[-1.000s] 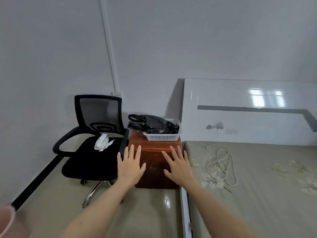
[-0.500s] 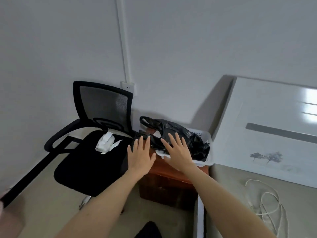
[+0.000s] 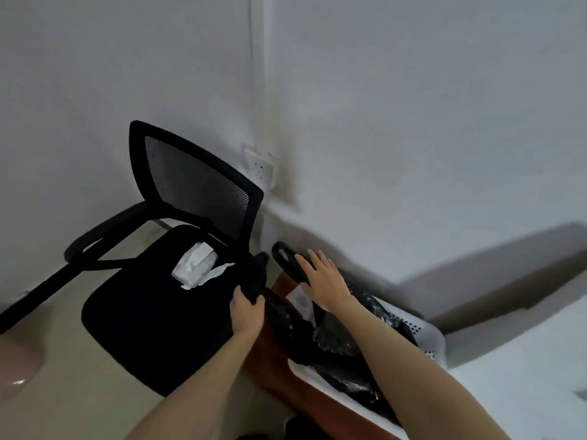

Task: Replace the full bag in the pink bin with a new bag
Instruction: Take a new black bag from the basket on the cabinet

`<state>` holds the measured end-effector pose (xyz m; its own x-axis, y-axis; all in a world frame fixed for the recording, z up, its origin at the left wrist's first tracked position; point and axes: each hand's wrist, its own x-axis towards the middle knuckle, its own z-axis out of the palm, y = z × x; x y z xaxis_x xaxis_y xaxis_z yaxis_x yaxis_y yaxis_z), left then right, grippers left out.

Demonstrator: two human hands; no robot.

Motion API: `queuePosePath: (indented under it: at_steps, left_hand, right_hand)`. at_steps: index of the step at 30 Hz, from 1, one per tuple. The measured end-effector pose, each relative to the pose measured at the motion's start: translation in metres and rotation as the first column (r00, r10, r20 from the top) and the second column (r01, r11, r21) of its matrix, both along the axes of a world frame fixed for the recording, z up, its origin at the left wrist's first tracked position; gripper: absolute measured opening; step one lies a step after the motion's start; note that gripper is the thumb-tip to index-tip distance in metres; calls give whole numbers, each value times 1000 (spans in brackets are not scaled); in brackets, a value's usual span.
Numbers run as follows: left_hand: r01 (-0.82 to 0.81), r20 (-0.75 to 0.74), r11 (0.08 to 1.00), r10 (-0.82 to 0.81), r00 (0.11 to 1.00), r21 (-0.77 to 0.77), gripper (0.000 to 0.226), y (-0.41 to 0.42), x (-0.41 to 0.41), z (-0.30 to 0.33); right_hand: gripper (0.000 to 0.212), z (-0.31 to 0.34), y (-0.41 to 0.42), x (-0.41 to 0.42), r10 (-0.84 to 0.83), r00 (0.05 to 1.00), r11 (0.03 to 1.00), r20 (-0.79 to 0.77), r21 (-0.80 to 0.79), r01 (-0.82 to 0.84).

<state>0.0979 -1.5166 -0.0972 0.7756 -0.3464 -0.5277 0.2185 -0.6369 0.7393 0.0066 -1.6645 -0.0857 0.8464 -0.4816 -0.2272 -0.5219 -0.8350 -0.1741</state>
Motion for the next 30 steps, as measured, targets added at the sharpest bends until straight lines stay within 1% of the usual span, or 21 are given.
queuePosePath:
  at_steps: [2, 4, 6, 7, 8, 9, 10, 11, 13, 14, 16, 17, 18, 20, 21, 23, 24, 25, 27, 28, 30]
  left_hand:
    - [-106, -188, 994, 96, 977, -41, 66, -9, 13, -14]
    - [-199, -395, 976, 150, 906, -85, 63, -15, 15, -18]
    - [-202, -478, 972, 119, 870, -124, 56, -20, 12, -19]
    - [-194, -489, 971, 103, 866, -140, 51, -22, 9, -18]
    - [-182, -480, 972, 89, 873, -152, 44, -25, 7, -16]
    - [-162, -447, 974, 76, 891, -157, 34, -27, 4, -15]
    - [-146, -411, 975, 65, 909, -168, 25, -29, 1, -11]
    - [-149, -368, 973, 76, 927, -175, 18, -30, 0, -8]
    - [-169, -283, 967, 111, 953, -189, 2, -33, 2, 2]
    - [-168, -251, 965, 116, 961, -199, 7, -33, 5, 8]
    - [-160, -207, 957, 110, 972, -240, 15, -33, 10, 22]
    - [-147, -162, 953, 106, 981, -266, 19, -31, 13, 30]
    - [-138, -98, 943, 113, 989, -302, 23, -28, 17, 39]
    - [-146, 10, 919, 161, 987, -366, 25, -17, 23, 63]
    - [-167, 40, 901, 199, 979, -400, 24, -8, 27, 76]
    - [-207, 66, 853, 270, 961, -480, 22, 16, 36, 96]
    - [-225, 70, 829, 302, 951, -513, 20, 30, 41, 105]
    - [-232, 82, 813, 323, 943, -535, 20, 46, 46, 115]
    - [-252, 116, 788, 377, 919, -561, 20, 78, 55, 132]
    - [-269, 138, 770, 418, 898, -579, 21, 96, 59, 141]
    - [-311, 175, 717, 516, 839, -624, 21, 134, 67, 161]
  right_hand:
    - [70, -6, -20, 22, -1, 999, 1000, -54, 29, 2]
    - [80, -16, -30, 39, -42, 988, 995, -148, 80, 54]
    - [87, -24, -33, 50, -83, 972, 970, -219, 204, 129]
    - [83, -26, -34, 51, -59, 968, 961, -245, 247, 122]
    - [71, -26, -35, 52, 6, 967, 962, -256, 264, 64]
    - [54, -23, -36, 53, 89, 963, 961, -255, 277, -15]
    - [38, -21, -38, 54, 162, 962, 950, -220, 298, -92]
    - [28, -15, -39, 56, 210, 961, 934, -178, 327, -144]
    - [19, -3, -46, 60, 266, 959, 905, -99, 369, -213]
    - [18, 6, -49, 61, 271, 961, 890, -59, 396, -227]
    - [25, 26, -54, 65, 211, 977, 846, -27, 505, -169]
    - [21, 39, -54, 67, 160, 987, 806, -12, 578, -123]
    - [19, 49, -54, 69, 121, 993, 751, 16, 652, -102]
    - [32, 71, -50, 78, 54, 998, 624, 40, 779, -65]
    - [33, 83, -45, 83, 42, 998, 566, 49, 822, -64]
    - [20, 107, -30, 96, 59, 993, 469, 98, 876, -114]
    - [13, 120, -18, 104, 89, 987, 437, 134, 885, -159]
    - [8, 134, -3, 111, 125, 978, 439, 166, 875, -204]
    - [12, 159, 31, 129, 204, 952, 472, 227, 829, -299]
    - [13, 169, 50, 139, 243, 938, 480, 248, 809, -338]
    - [11, 189, 92, 160, 319, 900, 463, 296, 780, -421]
